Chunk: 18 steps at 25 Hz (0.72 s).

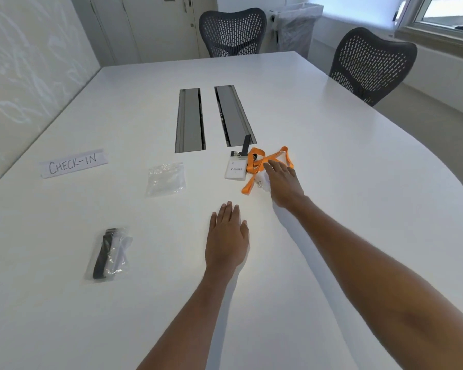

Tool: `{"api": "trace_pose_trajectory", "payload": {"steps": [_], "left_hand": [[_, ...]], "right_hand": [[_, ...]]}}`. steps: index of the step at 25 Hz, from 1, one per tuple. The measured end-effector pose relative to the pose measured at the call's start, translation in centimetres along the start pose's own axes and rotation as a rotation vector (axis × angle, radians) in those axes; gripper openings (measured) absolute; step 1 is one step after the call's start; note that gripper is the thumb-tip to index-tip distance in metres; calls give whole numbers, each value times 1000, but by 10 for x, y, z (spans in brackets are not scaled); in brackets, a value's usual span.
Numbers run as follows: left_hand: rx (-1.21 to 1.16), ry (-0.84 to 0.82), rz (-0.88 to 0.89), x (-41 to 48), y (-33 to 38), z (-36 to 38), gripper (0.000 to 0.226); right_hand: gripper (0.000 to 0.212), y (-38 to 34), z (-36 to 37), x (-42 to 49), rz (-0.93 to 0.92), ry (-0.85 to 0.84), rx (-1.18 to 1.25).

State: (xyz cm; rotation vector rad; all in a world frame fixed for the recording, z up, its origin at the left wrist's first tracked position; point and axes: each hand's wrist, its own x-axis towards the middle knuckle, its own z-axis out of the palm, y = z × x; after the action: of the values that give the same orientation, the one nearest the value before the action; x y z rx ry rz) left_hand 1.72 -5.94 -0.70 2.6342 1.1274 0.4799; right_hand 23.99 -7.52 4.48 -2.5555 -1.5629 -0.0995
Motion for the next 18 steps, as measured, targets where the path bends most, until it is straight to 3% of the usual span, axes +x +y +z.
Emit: {"api": "trace_pose_trajectory", "payload": {"steps": [3, 6, 13, 18], "left_hand": [[-18, -17, -7, -1, 0, -1, 54], [-29, -10, -5, -2, 0, -2, 54], [-35, -13, -7, -2, 1, -6, 55], [-156, -11, -8, -2, 0, -11, 52]], "right_hand": [[84, 7, -5, 20, -109, -154, -129], [76, 8, -8, 26, -162, -181, -187], [81, 10, -21, 9, -134, 19, -141], [78, -19, -32, -39, 35, 210, 136]]}}
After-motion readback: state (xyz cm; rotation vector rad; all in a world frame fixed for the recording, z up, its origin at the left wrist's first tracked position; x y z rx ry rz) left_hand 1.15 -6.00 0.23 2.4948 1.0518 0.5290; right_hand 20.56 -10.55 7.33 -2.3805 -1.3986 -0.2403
